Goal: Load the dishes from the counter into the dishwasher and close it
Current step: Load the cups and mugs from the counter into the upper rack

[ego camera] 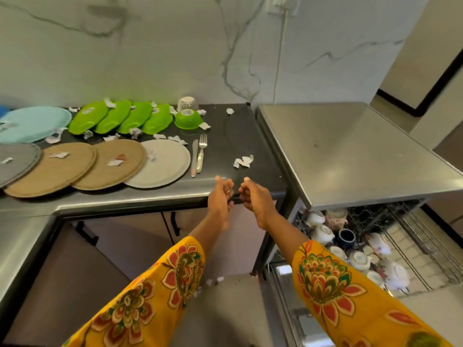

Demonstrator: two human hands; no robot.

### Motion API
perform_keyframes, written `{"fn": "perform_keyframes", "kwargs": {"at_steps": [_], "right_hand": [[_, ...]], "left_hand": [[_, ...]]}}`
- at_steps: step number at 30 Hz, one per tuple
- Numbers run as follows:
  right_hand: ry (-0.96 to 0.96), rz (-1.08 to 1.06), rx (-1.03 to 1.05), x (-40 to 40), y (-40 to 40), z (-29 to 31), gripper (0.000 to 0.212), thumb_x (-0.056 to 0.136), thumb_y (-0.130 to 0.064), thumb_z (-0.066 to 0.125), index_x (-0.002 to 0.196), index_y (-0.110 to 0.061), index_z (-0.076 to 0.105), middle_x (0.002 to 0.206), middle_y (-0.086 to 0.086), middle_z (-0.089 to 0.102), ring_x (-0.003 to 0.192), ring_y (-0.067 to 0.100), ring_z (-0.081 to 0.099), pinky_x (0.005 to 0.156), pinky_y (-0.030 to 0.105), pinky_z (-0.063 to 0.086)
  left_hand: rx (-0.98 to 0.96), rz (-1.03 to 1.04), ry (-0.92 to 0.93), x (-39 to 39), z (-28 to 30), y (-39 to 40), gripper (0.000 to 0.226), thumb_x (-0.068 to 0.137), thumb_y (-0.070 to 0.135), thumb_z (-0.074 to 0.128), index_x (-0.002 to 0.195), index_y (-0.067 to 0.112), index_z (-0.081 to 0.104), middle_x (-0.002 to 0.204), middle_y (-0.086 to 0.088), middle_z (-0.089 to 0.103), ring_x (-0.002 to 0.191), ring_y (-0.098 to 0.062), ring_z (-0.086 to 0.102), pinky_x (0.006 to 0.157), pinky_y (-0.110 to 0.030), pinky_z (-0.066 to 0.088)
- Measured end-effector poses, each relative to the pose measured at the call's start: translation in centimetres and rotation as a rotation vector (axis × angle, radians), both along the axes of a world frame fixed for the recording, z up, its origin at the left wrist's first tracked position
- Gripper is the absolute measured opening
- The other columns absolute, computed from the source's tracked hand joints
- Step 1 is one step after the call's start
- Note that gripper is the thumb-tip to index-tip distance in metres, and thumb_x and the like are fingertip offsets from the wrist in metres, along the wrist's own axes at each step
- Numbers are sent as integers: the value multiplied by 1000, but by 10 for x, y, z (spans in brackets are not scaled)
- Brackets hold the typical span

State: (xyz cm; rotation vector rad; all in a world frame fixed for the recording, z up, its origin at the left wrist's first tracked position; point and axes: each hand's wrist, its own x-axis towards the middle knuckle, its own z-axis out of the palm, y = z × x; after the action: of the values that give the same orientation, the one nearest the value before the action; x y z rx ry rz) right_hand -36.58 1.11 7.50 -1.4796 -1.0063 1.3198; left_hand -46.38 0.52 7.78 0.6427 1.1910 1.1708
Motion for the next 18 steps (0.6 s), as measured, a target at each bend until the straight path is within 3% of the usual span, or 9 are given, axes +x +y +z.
{"fn": "perform_keyframes", "kwargs": {"at_steps": [2,7,11,15,18], "right_hand": [[20,10,13,-13,10,8,29,96,-37,45,87,-13,59,87,6,56,81,18,50,69,29,40],[53,54,17,-38,38,14,29,95,-41,45,87,-17,58,86,4,54,80,18,48,68,29,39],[72,87,19,-55,69,12,30,95,-43,44,87,-16,55,84,4,49,76,17,43,61,25,35],[79,89,3,-71,110,7,32,95,-43,45,94,-14,58,84,3,51,79,17,46,63,26,37],[82,92,-13,-83,145,7,42,95,-42,45,105,-5,62,85,4,52,83,19,47,72,36,40]], "left_hand": [[10,42,-14,-14,7,9,44,101,46,27,114,18,59,122,1,57,112,-12,51,92,-29,37],[36,94,-21,-39,13,33,51,101,47,25,130,16,52,135,0,52,131,-17,41,104,-32,30],[31,144,-33,-56,12,60,53,101,48,24,132,15,51,141,-1,48,136,-17,38,114,-37,25],[19,209,-39,-71,9,98,53,101,47,25,130,11,52,138,-3,51,128,-16,44,106,-33,31],[10,255,-50,-83,7,130,54,102,45,25,132,8,51,135,-3,52,131,-18,43,101,-31,31]]}}
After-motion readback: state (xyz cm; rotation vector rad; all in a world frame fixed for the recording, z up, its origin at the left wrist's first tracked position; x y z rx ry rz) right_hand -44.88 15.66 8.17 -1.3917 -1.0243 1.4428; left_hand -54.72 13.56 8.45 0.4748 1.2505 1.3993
